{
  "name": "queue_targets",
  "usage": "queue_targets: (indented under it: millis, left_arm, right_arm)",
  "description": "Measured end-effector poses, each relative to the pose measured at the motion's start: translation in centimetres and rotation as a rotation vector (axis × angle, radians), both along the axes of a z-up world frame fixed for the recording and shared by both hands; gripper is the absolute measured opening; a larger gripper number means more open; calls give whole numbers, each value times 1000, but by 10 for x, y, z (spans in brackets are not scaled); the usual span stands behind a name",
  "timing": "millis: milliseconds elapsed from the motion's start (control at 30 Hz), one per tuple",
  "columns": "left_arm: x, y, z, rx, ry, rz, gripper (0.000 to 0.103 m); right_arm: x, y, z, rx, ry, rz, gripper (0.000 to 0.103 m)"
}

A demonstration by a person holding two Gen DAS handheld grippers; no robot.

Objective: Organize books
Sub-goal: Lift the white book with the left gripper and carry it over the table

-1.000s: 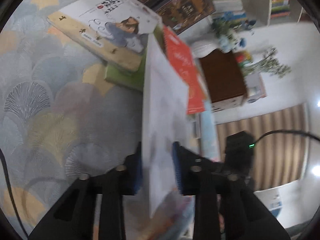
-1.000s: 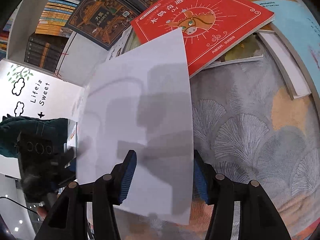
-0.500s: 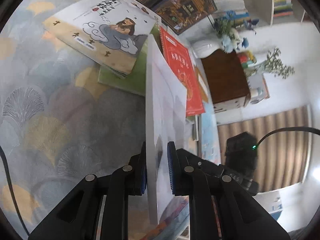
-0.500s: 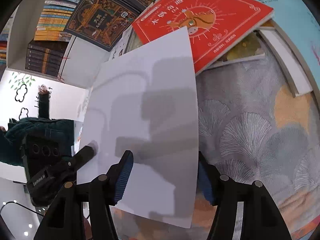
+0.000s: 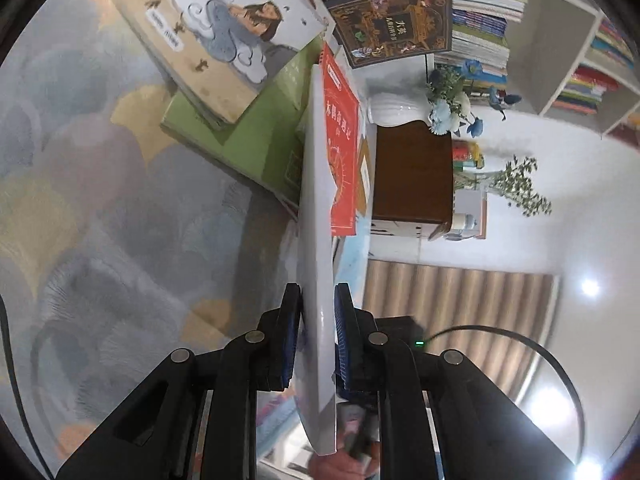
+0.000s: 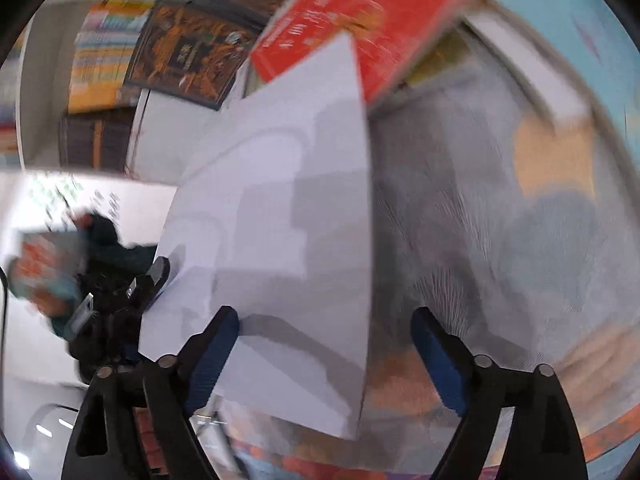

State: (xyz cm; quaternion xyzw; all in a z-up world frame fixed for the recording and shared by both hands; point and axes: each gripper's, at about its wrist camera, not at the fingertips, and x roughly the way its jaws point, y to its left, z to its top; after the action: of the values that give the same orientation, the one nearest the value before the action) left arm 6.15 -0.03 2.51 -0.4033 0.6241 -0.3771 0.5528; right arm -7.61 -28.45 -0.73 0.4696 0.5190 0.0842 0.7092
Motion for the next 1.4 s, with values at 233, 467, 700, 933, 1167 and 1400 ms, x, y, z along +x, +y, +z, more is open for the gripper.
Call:
queue_targets:
  millis: [233, 467, 700, 933, 1167, 1400]
  left_arm:
    - [-4, -2, -5, 38, 2, -12, 13]
    - [-2, -2, 4, 190, -134, -64, 13]
    - [-4, -5, 11, 211, -198, -90, 15]
    - [-3, -4, 18, 196, -238, -86, 15]
    - [1, 7, 42, 185, -326, -64, 16]
    - [11, 31, 59, 132, -356, -1, 16]
  right_arm:
    - [3, -2, -13, 231, -46, -91, 65]
    - [7, 17, 28, -49, -101, 21, 39]
    - [19, 35, 58, -295, -137, 133, 39]
    - [23, 35, 66, -356, -154, 159, 39]
    - [28, 54, 100, -482, -247, 225, 39]
    - [37, 87, 135, -627, -338, 273, 39]
